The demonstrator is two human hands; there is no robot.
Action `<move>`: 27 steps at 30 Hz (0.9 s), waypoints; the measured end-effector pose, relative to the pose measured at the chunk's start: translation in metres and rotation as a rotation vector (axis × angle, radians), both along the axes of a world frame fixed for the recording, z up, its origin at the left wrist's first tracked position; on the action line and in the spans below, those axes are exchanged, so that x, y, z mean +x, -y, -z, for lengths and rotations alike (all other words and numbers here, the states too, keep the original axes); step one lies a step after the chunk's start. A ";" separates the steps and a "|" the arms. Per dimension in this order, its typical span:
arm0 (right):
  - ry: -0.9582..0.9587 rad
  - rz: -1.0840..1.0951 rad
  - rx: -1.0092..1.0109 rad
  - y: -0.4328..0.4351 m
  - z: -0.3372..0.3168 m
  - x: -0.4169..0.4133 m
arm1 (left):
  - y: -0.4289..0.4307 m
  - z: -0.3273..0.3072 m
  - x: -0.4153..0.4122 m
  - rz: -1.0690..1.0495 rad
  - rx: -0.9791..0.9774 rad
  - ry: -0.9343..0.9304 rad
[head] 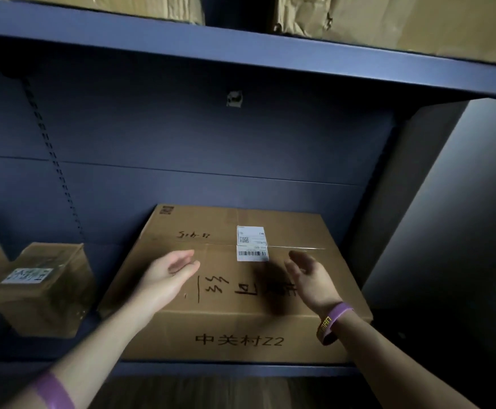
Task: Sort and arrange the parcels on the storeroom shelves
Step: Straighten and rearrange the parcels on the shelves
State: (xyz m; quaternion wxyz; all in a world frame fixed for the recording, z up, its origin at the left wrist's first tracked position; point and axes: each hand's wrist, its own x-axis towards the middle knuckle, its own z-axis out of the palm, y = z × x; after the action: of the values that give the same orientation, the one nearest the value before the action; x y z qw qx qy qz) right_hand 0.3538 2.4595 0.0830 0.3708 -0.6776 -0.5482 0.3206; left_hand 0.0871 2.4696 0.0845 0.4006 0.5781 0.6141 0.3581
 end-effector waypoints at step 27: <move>-0.277 0.501 0.048 0.101 0.095 0.078 | 0.048 0.089 -0.102 -0.439 0.056 0.000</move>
State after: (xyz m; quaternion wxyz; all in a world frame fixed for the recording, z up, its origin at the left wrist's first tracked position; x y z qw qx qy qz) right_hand 0.4319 2.3581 -0.0121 0.5257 -0.7327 -0.3152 0.2956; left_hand -0.0151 2.4218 -0.0042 0.2970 0.4414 0.7149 0.4537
